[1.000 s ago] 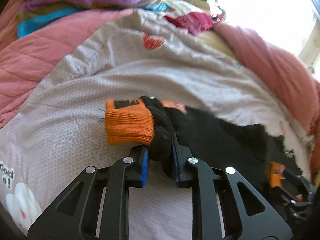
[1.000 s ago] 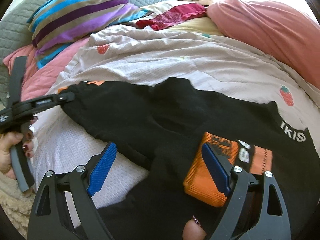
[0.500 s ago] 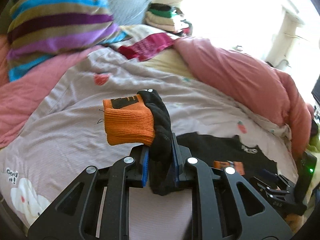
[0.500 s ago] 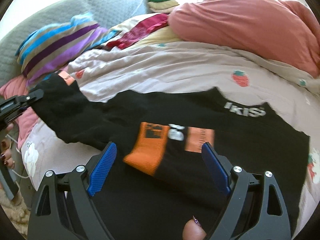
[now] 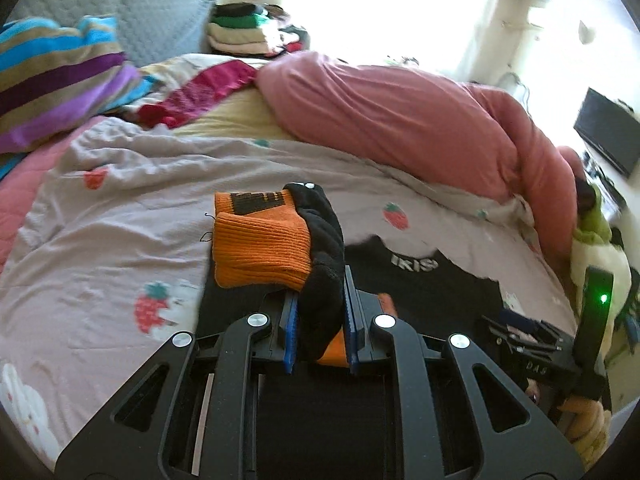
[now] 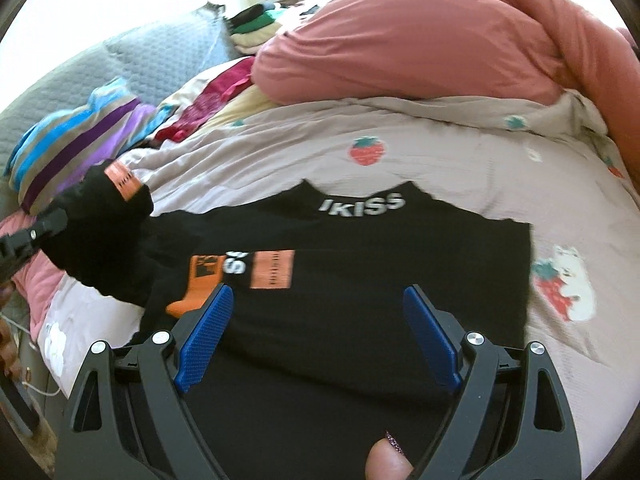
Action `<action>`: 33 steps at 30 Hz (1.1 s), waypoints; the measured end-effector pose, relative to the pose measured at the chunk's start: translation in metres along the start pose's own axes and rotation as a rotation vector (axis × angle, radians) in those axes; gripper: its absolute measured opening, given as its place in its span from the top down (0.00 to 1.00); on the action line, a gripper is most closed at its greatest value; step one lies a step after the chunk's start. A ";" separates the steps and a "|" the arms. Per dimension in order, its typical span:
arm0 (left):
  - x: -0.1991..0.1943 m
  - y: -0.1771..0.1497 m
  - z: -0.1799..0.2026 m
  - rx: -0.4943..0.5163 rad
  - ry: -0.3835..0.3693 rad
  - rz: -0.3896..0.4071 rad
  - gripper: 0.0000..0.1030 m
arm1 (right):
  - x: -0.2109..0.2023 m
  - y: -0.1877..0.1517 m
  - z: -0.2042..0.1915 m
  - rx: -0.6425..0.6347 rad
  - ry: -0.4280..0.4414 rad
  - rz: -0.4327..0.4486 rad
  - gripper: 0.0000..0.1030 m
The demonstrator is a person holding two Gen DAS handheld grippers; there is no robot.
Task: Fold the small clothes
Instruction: 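Carry the sleeve across the shirt body and open the left tool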
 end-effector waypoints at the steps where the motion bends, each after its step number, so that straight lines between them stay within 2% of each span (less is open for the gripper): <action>1: 0.006 -0.004 0.008 0.009 -0.007 -0.011 0.89 | -0.002 -0.001 0.008 0.010 -0.008 0.001 0.17; 11: 0.062 -0.044 0.066 0.108 -0.053 -0.143 0.89 | -0.005 -0.012 0.068 0.106 -0.074 -0.014 0.17; 14: 0.081 -0.058 0.085 0.147 -0.086 -0.188 0.86 | -0.005 -0.015 0.085 0.146 -0.094 -0.022 0.17; 19: 0.099 -0.089 0.117 0.226 -0.165 -0.273 0.48 | -0.009 -0.016 0.107 0.196 -0.114 -0.016 0.17; 24: 0.085 -0.105 0.122 0.260 -0.191 -0.286 0.38 | -0.006 -0.020 0.109 0.208 -0.101 -0.031 0.17; 26: 0.075 -0.102 0.109 0.241 -0.163 -0.262 0.37 | -0.002 -0.024 0.102 0.191 -0.084 -0.051 0.17; 31: 0.060 -0.085 0.062 0.198 -0.021 -0.215 0.34 | 0.012 -0.041 0.065 0.106 -0.014 -0.113 0.17; 33: 0.055 -0.076 0.043 0.164 0.015 -0.198 0.34 | 0.021 -0.048 0.051 0.067 -0.004 -0.143 0.17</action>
Point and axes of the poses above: each gripper's, at about its wrist camera, not at the fingertips, and x roughly the way its jaws point, z to its right, y to its top, the point moved 9 cm from there along x, roughly the way its jaws point, and after that the axes turned 9 degrees about -y, right-handed, at the moved point
